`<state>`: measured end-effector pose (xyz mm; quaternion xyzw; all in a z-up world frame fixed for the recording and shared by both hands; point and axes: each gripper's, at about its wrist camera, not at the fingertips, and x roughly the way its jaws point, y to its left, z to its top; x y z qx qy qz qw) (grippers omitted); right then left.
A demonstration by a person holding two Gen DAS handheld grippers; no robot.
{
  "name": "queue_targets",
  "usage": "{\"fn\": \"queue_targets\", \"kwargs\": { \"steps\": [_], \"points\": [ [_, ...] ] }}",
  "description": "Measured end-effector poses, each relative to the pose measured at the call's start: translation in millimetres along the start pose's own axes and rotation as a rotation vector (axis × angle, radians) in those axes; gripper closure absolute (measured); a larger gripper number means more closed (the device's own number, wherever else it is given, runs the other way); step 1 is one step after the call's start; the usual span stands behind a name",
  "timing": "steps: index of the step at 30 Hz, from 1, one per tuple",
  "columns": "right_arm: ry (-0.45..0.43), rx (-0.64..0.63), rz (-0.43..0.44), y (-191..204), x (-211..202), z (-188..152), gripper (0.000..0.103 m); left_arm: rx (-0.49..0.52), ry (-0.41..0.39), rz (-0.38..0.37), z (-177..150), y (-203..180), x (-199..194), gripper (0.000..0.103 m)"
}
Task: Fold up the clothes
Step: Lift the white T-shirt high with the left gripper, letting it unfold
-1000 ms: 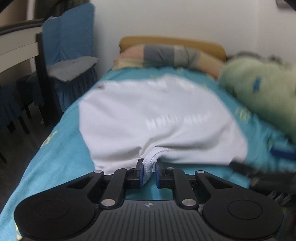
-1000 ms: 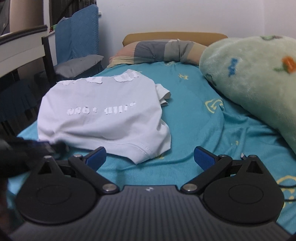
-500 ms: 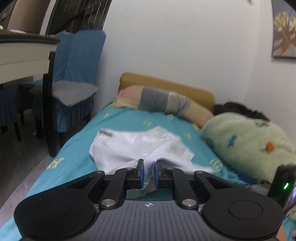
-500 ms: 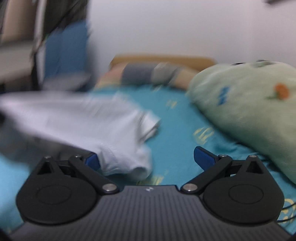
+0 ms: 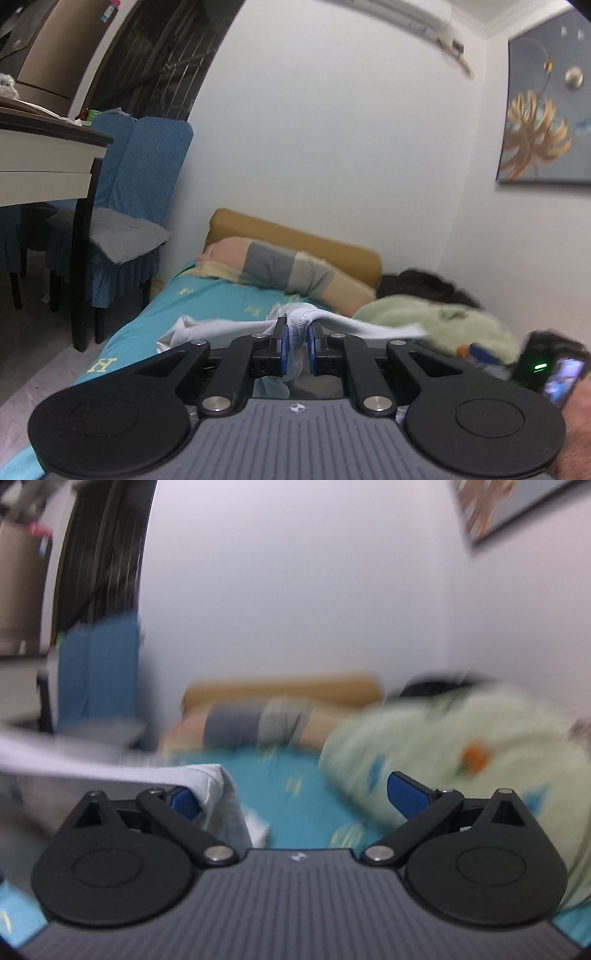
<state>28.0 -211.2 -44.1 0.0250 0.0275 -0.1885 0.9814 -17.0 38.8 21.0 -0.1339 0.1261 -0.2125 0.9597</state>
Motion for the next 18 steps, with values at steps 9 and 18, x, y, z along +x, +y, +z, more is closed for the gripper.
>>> {"fn": "queue_targets", "kwargs": {
  "steps": [9, 18],
  "points": [
    [-0.116, -0.026, 0.038, -22, -68, 39, 0.0, -0.033, 0.122, -0.007, -3, 6, -12, 0.091],
    [0.02, -0.022, 0.067, -19, -42, 24, 0.0, 0.055, 0.315, 0.041, -47, 2, 29, 0.073]
  ]
}}
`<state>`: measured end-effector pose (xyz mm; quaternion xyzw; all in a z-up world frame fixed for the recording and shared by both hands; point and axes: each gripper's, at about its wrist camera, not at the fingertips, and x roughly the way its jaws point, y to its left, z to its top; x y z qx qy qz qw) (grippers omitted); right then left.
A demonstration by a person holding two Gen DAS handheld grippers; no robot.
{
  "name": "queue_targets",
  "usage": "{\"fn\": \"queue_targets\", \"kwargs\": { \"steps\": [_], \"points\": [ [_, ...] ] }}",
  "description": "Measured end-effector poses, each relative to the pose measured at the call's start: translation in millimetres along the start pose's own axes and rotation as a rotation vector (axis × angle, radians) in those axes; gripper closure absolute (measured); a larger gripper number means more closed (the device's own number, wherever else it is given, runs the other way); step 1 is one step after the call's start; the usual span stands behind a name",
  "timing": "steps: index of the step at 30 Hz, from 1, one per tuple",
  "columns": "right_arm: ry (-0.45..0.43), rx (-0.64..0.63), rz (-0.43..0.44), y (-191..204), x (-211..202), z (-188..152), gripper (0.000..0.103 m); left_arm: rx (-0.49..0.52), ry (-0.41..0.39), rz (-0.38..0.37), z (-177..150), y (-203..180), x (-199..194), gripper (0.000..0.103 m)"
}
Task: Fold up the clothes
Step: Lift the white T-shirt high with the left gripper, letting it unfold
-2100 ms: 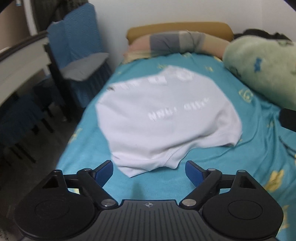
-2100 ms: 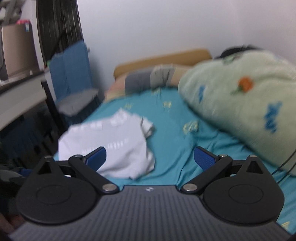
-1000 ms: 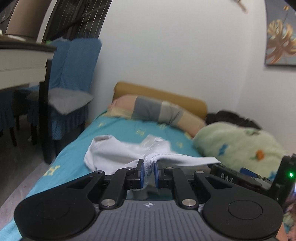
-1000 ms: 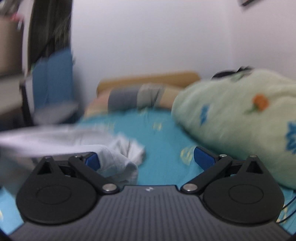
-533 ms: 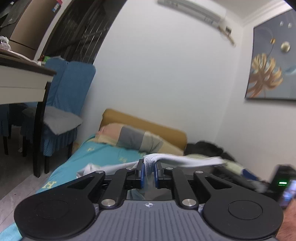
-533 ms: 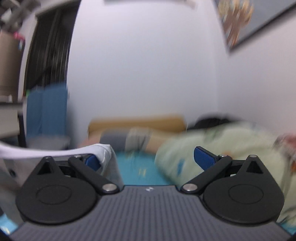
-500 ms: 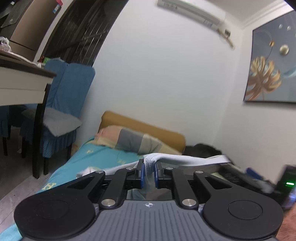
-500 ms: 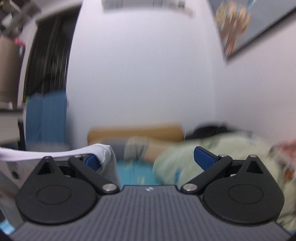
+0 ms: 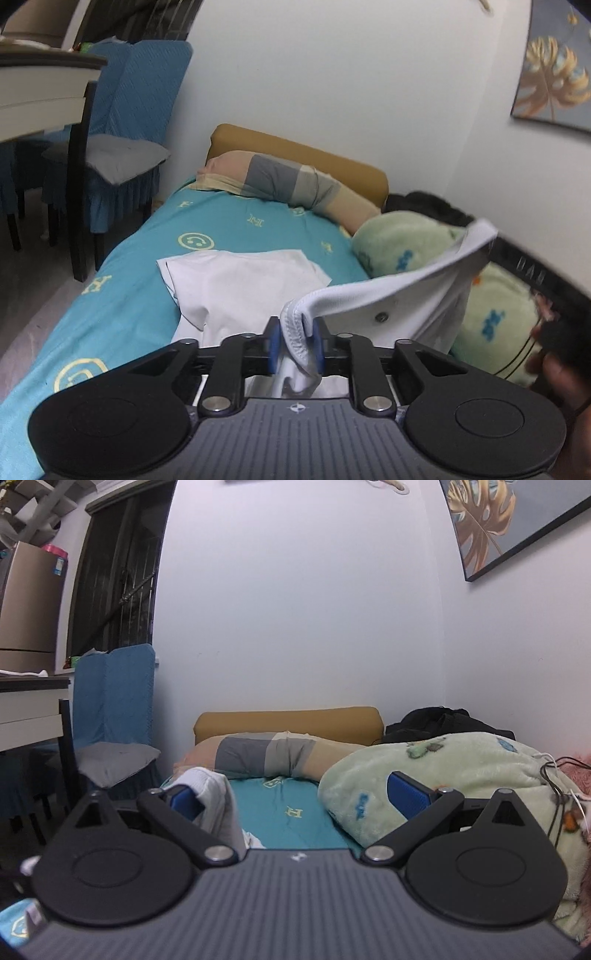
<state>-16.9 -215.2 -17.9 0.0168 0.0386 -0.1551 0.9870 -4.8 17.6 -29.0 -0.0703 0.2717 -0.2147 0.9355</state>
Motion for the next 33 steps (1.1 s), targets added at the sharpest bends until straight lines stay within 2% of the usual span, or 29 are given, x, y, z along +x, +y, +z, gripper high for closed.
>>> {"fn": "queue_targets", "kwargs": {
  "steps": [2, 4, 7, 10, 14, 17, 20, 24, 28, 33],
  "points": [
    [-0.006, 0.004, 0.007, 0, -1, 2, 0.0, 0.041, 0.008, 0.029, -5, -6, 6, 0.045],
    [-0.013, 0.01, 0.014, 0, -4, 4, 0.0, 0.062, 0.012, 0.083, -6, -9, 16, 0.037],
    [-0.04, 0.01, 0.023, 0, -8, 6, 0.0, 0.039, 0.028, 0.17, -9, -7, 26, 0.034],
    [-0.073, -0.019, -0.028, -1, -11, 8, 0.0, 0.001, 0.076, 0.232, -12, 1, 30, 0.032],
    [-0.065, -0.013, -0.125, -13, -2, 6, 0.0, -0.007, 0.094, 0.251, -15, 5, 14, 0.022],
    [-0.031, 0.004, -0.159, -23, 4, 3, 0.0, -0.018, 0.07, 0.245, -14, 5, -8, 0.019],
    [-0.003, 0.01, -0.177, -28, 2, 1, 0.0, -0.033, -0.004, 0.264, -9, 4, -34, 0.019],
    [-0.038, 0.028, -0.166, -28, -21, 23, 0.0, -0.085, -0.176, 0.316, 24, 5, -69, 0.019],
    [-0.141, 0.036, -0.135, -26, -60, 79, 0.0, -0.084, -0.39, 0.324, 78, -10, -125, 0.018],
    [-0.308, 0.029, -0.108, -28, -116, 174, 0.0, -0.038, -0.617, 0.284, 148, -39, -205, 0.018]
  ]
}}
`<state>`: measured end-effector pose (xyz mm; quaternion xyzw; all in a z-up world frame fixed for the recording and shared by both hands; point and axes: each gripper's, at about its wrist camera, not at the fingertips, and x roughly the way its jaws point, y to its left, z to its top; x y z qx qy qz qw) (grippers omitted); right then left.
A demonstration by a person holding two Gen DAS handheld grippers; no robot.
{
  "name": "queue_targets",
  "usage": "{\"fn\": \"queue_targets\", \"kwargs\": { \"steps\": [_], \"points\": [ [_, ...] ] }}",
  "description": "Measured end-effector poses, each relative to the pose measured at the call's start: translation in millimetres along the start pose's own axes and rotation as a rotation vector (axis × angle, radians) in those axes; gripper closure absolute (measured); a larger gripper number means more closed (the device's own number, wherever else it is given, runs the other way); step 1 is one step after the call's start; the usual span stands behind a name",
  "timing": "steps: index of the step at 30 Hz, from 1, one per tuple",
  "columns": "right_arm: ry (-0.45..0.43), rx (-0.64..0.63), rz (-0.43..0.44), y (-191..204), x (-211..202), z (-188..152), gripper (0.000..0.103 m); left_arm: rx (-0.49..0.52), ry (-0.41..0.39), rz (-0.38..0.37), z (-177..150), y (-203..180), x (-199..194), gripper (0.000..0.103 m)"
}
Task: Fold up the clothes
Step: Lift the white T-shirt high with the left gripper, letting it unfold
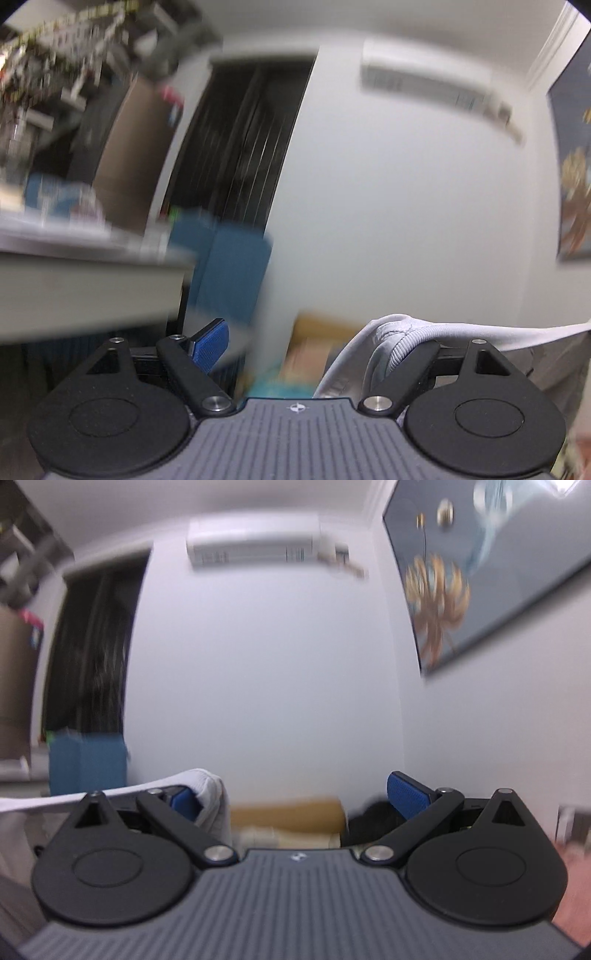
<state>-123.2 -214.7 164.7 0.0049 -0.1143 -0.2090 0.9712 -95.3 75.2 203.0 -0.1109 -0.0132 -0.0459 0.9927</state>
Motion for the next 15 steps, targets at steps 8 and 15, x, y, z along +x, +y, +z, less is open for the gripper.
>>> {"fn": "queue_targets", "kwargs": {
  "steps": [8, 15],
  "points": [
    [-0.201, 0.011, 0.047, -1, -68, 167, 0.0, 0.003, -0.231, -0.041, 152, -23, -83, 0.013],
    [-0.221, 0.014, 0.061, -11, -92, 248, 0.0, -0.088, -0.156, -0.127, 228, -34, -123, 0.011]
  ]
}}
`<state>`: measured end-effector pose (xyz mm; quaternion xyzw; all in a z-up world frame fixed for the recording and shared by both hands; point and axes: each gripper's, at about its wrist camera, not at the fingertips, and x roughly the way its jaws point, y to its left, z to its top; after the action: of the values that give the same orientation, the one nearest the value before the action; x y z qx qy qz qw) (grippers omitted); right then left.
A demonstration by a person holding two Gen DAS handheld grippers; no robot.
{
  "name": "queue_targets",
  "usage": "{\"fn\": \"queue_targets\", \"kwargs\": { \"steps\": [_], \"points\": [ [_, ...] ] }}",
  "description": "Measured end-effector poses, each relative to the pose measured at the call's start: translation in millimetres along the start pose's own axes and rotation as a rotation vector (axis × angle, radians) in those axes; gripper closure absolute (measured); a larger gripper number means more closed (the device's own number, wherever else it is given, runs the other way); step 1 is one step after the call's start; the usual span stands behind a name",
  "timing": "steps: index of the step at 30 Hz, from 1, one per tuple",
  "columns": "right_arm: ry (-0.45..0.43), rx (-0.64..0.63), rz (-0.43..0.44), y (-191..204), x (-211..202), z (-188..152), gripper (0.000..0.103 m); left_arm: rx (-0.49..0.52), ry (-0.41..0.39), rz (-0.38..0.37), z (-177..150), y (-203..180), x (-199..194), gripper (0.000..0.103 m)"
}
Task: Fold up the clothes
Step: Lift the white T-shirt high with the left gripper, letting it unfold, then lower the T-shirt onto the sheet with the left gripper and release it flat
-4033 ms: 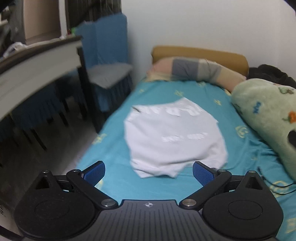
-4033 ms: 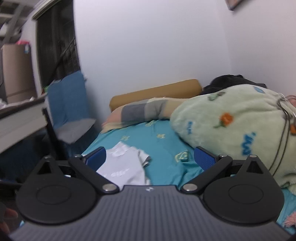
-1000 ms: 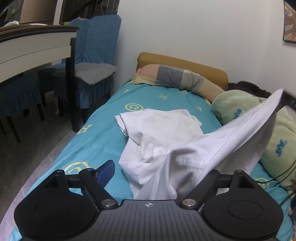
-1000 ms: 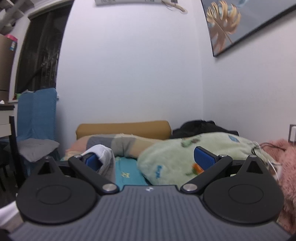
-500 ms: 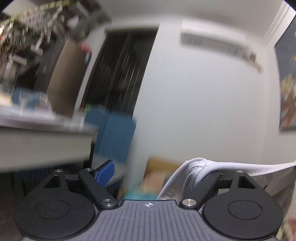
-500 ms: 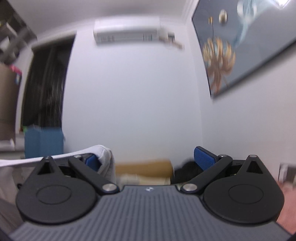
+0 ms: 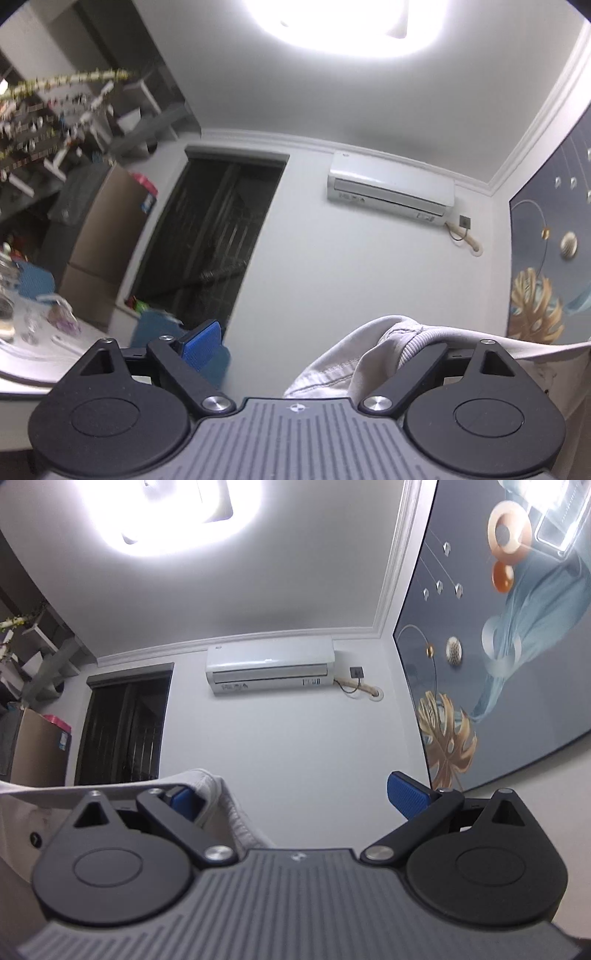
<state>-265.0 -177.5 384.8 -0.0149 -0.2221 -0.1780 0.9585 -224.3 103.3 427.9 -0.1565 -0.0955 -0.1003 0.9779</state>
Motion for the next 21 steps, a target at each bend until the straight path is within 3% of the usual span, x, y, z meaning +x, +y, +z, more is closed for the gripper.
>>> {"fn": "queue_targets", "kwargs": {
  "steps": [3, 6, 12, 17, 21],
  "points": [
    [0.031, -0.03, -0.014, 1, 11, -9, 0.0, 0.008, 0.048, 0.014, -15, 2, 21, 0.011],
    [0.098, -0.031, -0.016, -2, 28, -45, 0.0, 0.04, 0.093, 0.029, -54, 10, 55, 0.01],
    [0.237, -0.063, -0.041, -6, 84, -156, 0.0, 0.04, 0.229, 0.061, -168, 44, 151, 0.009],
    [0.374, -0.041, -0.033, 4, 152, -258, 0.0, 0.042, 0.343, 0.153, -271, 77, 249, 0.009],
    [0.45, -0.095, -0.041, 29, 224, -351, 0.0, 0.067, 0.371, 0.21, -347, 109, 333, 0.009]
  ]
}}
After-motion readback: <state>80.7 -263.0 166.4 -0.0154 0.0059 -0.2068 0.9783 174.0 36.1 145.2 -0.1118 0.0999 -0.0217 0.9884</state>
